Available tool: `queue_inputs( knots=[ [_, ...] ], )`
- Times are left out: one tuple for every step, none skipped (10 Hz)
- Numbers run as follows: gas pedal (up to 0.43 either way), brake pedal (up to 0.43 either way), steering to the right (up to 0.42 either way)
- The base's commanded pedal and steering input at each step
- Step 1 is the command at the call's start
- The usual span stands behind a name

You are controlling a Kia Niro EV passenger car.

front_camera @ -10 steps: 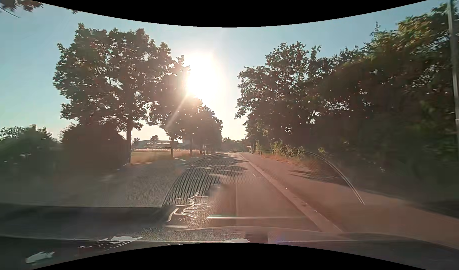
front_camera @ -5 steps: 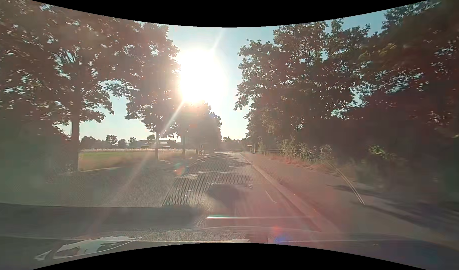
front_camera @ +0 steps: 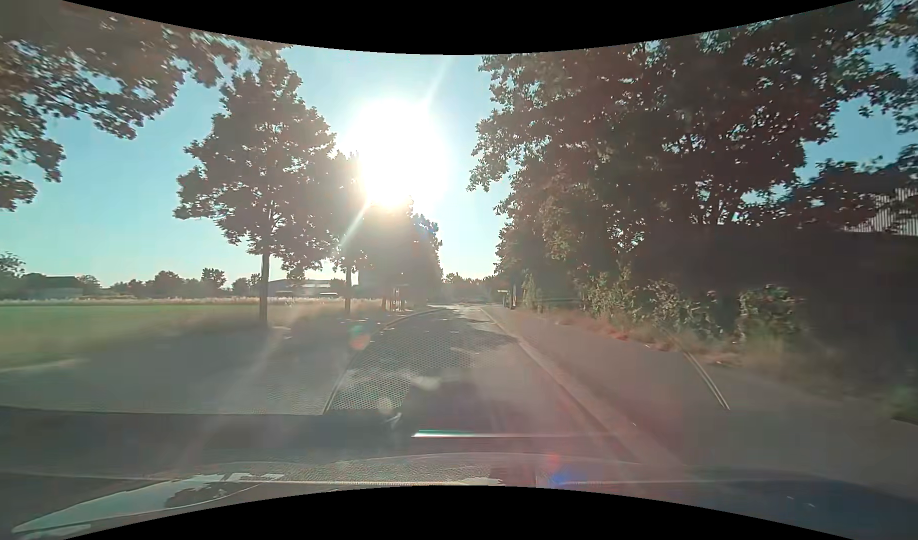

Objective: Follow the waypoints while adhering to traffic rules and regulations

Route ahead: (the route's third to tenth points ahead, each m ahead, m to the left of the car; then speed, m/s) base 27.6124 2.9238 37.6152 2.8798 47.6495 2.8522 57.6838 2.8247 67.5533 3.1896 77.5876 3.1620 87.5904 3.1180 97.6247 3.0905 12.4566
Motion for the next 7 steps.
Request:
queue_inputs(
  knots=[
    [0.067,0.0,0.0],
    [0.059,0.0,0.001],
    [0.047,0.0,0.0],
    [0.039,0.0,0.0],
    [0.028,0.0,0.001],
    [0.028,0.0,0.001],
    [0.028,0.0,0.001]
  ],
)
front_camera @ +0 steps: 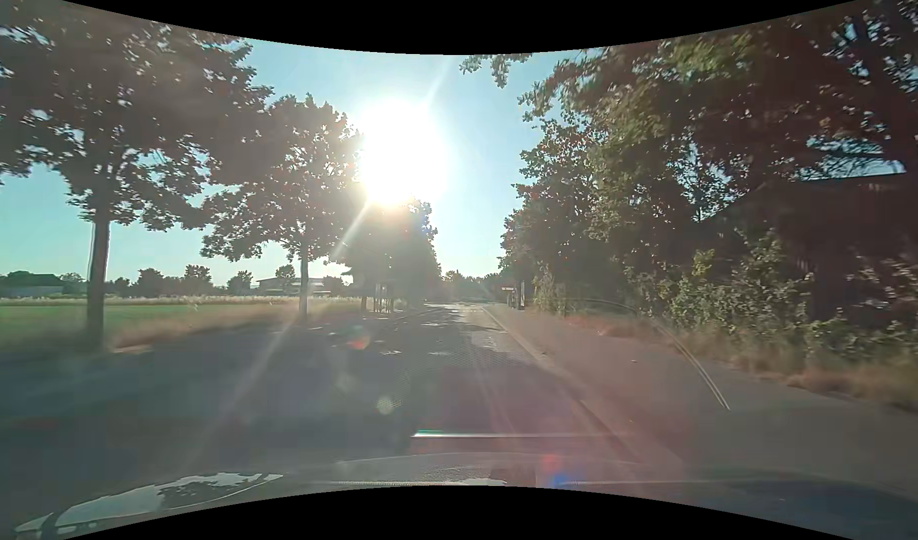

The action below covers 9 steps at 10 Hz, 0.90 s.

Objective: Follow the waypoints while adhering to traffic rules and regulations

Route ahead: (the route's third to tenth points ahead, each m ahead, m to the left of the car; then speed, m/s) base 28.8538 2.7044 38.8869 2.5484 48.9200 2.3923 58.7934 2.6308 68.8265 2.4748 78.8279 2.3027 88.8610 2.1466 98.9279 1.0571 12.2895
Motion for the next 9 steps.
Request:
queue_inputs(
  knots=[
    [0.028,0.0,0.002],
    [0.028,0.0,0.002],
    [0.028,0.0,0.003],
    [0.028,0.0,0.003],
    [0.028,0.0,0.003],
    [0.028,0.0,0.003],
    [0.028,0.0,0.003],
    [0.028,0.0,0.003],
    [0.028,0.0,0.003]
  ],
)
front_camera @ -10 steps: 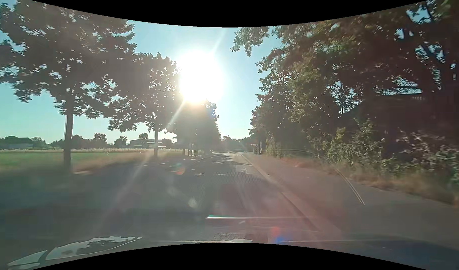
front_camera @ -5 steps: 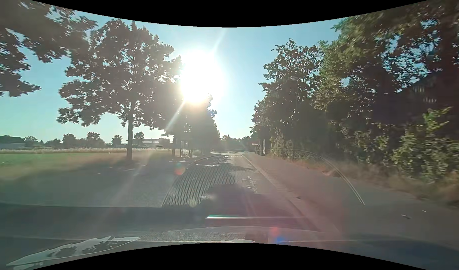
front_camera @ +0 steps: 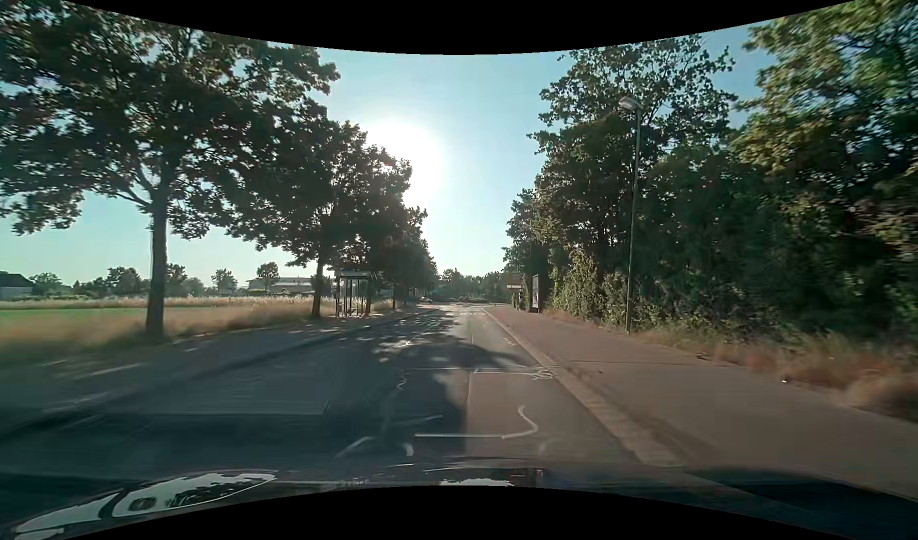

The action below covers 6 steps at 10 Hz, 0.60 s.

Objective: Follow the waypoints while adhering to traffic rules and regulations

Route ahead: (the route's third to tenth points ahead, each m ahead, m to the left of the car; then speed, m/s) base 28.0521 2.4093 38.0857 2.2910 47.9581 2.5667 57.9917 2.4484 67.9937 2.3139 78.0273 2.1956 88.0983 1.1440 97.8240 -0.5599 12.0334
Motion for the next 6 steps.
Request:
queue_inputs(
  knots=[
    [0.028,0.0,0.003],
    [0.028,0.0,0.003],
    [0.028,0.0,0.003],
    [0.028,0.0,0.003],
    [0.028,0.0,0.003],
    [0.028,0.0,0.003]
  ],
)
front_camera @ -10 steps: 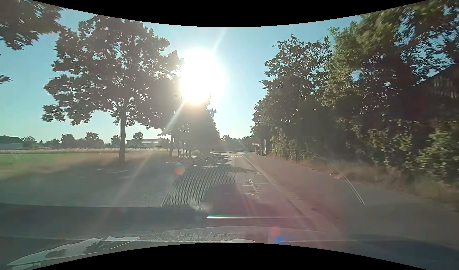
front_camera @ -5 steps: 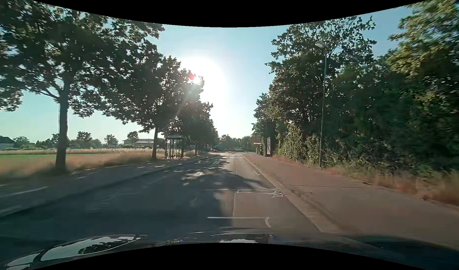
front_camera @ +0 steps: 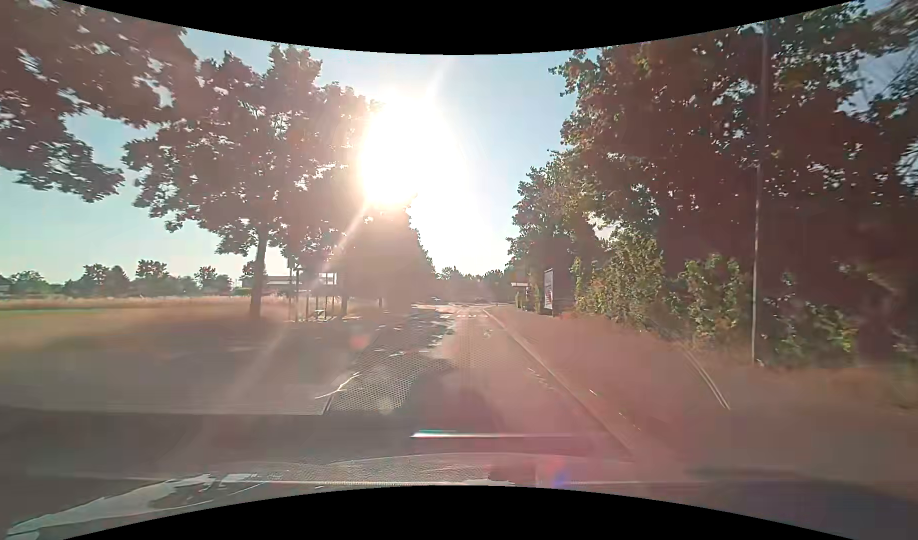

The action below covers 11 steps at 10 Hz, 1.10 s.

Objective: Follow the waypoints while adhering to traffic rules and regulations

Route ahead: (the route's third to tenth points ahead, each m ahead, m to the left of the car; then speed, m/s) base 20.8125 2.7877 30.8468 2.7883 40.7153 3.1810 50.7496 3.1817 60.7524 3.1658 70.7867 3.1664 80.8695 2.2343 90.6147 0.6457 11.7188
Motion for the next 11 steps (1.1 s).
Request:
queue_inputs(
  knots=[
    [0.028,0.0,0.003],
    [0.028,0.0,0.002],
    [0.028,0.0,0.003],
    [0.028,0.0,0.002],
    [0.028,0.0,0.002],
    [0.028,0.0,0.002],
    [0.028,0.0,0.002],
    [0.028,0.0,0.002],
    [0.028,0.0,0.002],
    [0.028,0.0,0.001],
    [0.028,0.0,0.001]
  ],
)
